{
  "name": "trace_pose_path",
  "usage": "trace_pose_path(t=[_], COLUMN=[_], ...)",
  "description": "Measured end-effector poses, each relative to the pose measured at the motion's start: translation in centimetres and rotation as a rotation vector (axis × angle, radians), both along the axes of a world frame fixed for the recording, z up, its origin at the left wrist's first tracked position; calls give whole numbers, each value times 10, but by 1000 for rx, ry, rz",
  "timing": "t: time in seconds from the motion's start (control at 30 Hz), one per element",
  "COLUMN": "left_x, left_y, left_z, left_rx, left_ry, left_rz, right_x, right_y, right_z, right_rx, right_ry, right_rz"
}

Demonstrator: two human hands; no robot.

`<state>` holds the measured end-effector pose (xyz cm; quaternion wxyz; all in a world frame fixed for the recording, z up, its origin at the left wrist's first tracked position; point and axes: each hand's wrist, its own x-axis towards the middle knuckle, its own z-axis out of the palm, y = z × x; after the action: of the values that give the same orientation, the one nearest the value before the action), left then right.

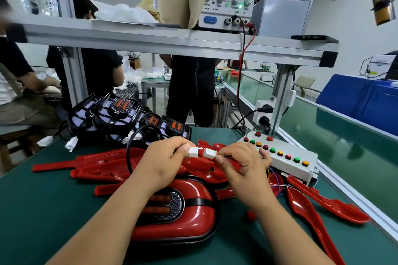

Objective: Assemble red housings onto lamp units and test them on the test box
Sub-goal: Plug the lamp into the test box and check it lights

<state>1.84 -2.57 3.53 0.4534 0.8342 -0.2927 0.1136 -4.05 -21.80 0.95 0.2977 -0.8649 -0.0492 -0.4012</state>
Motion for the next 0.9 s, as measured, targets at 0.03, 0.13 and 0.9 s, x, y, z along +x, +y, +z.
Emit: trace_pose_path(t=[0.03, 0.13, 0.9], left_x=[0, 1, -7], left_y=[0, -1, -7], left_z=[0, -1, 2], left_rx=[-3, -1, 54], left_ry=[-1, 6, -68], left_rz=[-1, -8, -26], right_x=[0, -1, -1], right_y=[0, 1, 5], right_z=[0, 1, 1], right_rx=[-1, -6, -140], right_ry=[-1, 4, -9], right_rz=[5, 10, -8])
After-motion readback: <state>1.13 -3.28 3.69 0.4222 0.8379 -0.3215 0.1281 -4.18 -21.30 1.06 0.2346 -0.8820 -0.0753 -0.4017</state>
